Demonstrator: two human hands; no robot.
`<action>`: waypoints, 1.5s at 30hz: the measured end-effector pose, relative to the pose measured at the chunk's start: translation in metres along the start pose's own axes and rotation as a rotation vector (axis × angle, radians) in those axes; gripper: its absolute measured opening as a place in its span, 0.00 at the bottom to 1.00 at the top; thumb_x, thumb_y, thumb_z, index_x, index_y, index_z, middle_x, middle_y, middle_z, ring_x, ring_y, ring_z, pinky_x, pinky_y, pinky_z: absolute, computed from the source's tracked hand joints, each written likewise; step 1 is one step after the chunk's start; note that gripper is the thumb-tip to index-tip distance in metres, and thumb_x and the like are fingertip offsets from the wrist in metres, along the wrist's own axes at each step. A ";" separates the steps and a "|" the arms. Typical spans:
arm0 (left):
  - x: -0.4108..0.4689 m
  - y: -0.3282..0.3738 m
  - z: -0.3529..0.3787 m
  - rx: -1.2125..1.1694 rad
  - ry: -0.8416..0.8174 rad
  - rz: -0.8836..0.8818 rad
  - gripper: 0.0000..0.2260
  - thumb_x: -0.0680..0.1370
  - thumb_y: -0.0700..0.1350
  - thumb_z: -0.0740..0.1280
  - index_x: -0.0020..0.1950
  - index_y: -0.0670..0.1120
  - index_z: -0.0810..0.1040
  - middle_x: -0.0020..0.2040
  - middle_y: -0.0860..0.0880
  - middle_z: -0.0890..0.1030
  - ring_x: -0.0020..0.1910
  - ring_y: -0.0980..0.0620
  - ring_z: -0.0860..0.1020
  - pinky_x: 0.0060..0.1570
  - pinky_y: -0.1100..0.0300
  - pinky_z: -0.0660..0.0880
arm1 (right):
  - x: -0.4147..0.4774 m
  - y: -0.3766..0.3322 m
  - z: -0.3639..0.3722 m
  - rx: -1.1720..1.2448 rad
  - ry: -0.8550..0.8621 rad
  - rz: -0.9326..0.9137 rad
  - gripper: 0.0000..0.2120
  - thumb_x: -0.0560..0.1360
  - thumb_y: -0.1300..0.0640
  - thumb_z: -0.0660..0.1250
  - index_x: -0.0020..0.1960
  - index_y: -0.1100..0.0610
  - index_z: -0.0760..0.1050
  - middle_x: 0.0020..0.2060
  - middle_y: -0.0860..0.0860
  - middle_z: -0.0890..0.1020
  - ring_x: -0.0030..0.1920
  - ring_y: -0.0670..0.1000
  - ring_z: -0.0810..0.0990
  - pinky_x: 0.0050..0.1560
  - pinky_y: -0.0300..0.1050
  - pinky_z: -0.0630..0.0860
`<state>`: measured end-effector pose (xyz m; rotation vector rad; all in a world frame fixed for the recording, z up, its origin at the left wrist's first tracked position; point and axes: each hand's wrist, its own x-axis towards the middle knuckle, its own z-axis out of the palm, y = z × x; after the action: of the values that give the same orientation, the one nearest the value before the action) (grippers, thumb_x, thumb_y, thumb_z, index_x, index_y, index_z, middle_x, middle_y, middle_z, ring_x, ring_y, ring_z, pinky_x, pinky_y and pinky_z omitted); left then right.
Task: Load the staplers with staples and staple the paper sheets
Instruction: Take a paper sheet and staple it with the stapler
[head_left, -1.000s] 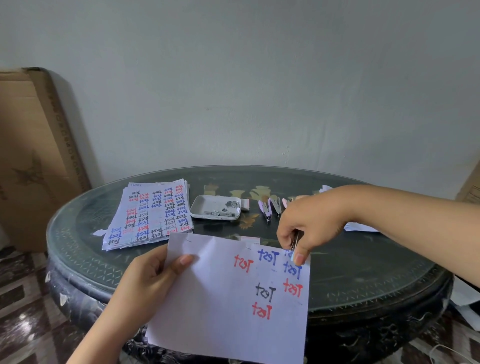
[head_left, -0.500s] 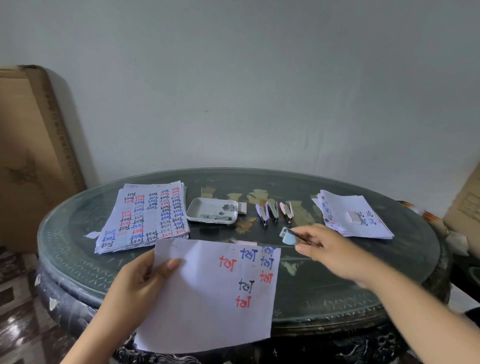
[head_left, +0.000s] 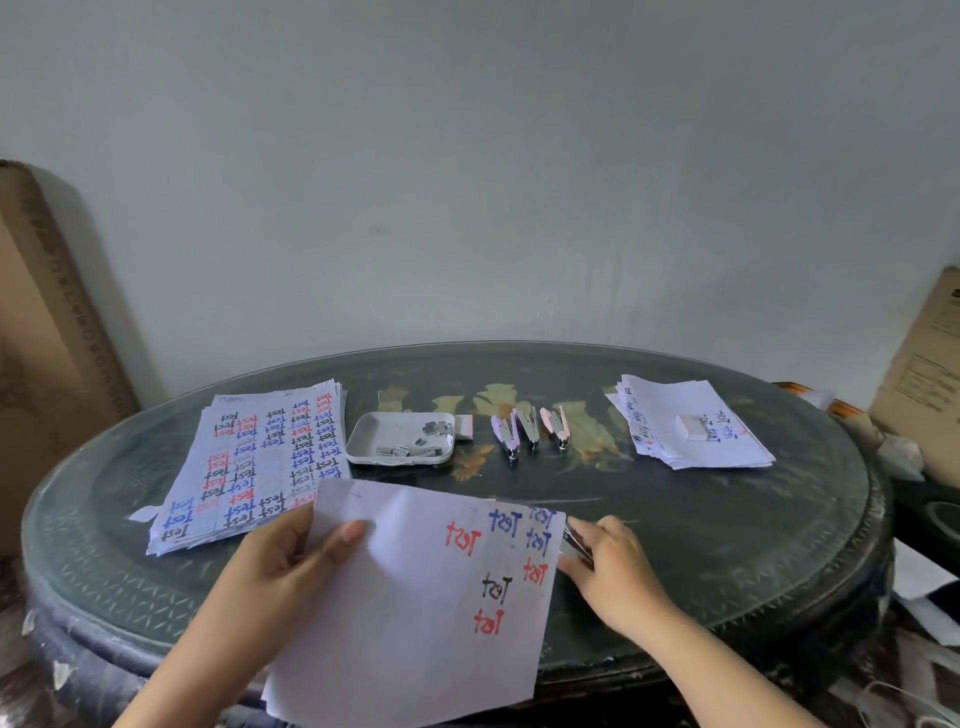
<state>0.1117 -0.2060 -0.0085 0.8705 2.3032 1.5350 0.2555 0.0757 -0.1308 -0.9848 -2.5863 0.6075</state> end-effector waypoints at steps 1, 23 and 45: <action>0.002 0.010 0.005 -0.004 -0.016 -0.003 0.32 0.62 0.68 0.68 0.36 0.37 0.70 0.30 0.48 0.68 0.29 0.53 0.66 0.31 0.59 0.61 | 0.002 -0.004 -0.014 0.160 -0.017 0.057 0.24 0.78 0.41 0.59 0.69 0.51 0.71 0.51 0.47 0.74 0.55 0.47 0.73 0.57 0.40 0.69; 0.221 0.092 0.406 0.576 -0.496 0.347 0.28 0.78 0.50 0.65 0.75 0.48 0.60 0.75 0.48 0.62 0.72 0.48 0.63 0.69 0.56 0.61 | 0.077 0.222 -0.208 0.629 0.276 0.643 0.05 0.79 0.57 0.64 0.53 0.57 0.76 0.52 0.55 0.83 0.46 0.53 0.82 0.45 0.47 0.79; 0.263 0.081 0.481 0.837 -0.510 0.387 0.30 0.78 0.59 0.61 0.74 0.45 0.60 0.71 0.44 0.65 0.70 0.44 0.63 0.68 0.51 0.59 | 0.182 0.225 -0.134 -0.023 0.317 0.566 0.15 0.76 0.50 0.65 0.58 0.57 0.72 0.56 0.56 0.77 0.55 0.58 0.77 0.54 0.54 0.77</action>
<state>0.1720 0.3363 -0.1047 1.7309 2.4139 0.2660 0.3063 0.3894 -0.1005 -1.6869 -2.0369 0.4966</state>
